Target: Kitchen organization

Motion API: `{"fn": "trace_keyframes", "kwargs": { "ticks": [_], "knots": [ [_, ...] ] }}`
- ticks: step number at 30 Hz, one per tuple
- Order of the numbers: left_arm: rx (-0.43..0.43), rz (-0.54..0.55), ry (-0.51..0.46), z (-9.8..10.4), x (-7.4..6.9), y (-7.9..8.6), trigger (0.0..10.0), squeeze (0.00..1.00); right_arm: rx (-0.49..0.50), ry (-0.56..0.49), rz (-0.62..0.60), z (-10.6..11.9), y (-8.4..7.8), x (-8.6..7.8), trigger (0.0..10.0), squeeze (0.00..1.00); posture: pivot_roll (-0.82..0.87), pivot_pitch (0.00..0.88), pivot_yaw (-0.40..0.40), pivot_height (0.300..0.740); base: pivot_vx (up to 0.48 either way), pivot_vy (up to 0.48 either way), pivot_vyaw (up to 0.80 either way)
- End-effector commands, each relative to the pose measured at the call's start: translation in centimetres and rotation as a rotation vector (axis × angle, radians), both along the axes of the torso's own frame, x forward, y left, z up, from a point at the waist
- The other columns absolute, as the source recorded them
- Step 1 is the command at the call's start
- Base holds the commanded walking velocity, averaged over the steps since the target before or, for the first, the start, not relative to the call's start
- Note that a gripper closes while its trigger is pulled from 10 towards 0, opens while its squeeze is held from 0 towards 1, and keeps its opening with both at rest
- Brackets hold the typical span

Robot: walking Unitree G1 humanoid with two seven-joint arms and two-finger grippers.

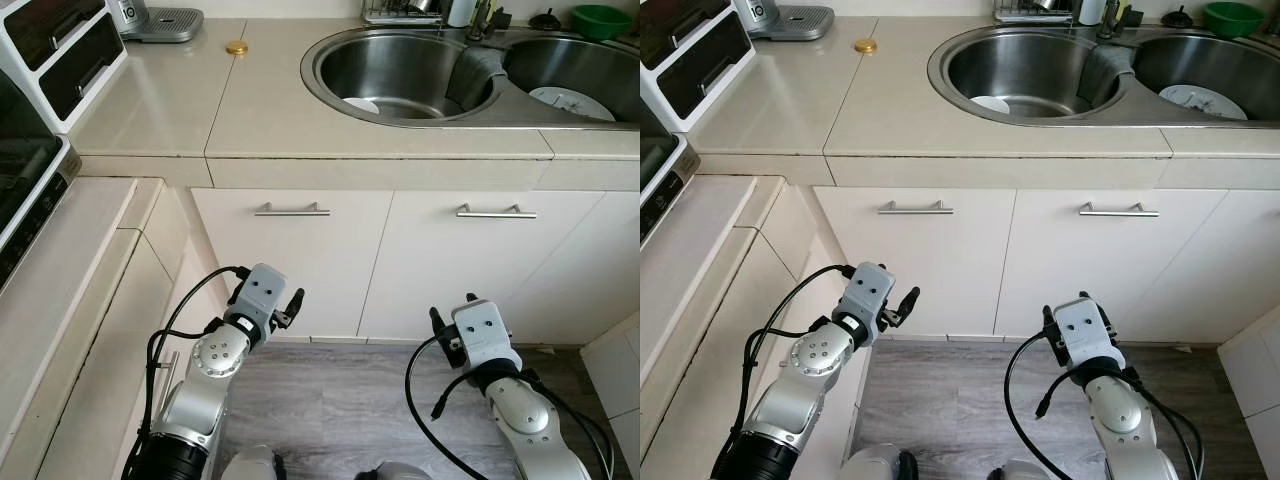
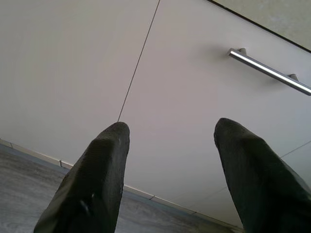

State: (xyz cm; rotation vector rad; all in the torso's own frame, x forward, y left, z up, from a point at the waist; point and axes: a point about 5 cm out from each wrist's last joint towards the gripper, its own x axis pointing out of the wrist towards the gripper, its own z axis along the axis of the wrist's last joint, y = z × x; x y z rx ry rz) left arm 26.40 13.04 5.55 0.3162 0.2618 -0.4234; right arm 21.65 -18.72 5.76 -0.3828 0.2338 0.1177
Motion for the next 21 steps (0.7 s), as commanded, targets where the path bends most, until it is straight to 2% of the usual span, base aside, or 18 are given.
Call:
{"fn": "trace_keyframes", "kwargs": {
  "ticks": [1, 21],
  "knots": [
    [-0.008, 0.003, -0.007, 0.35, 0.19, -0.03, 10.0, 0.0, 0.011, -0.001, -0.011, -0.01, -0.2, 0.06, 10.0, 0.0, 0.03, 0.0, -0.022, 0.74, 0.0, 0.0, 0.0],
    [-0.037, -0.016, 0.009, 0.2, 0.26, -0.22, 10.0, 0.0, 0.042, -0.01, 0.016, 0.21, 0.05, 0.32, 10.0, 0.0, 0.03, 0.0, -0.025, 0.74, 0.0, 0.0, 0.0]
  ]
}}
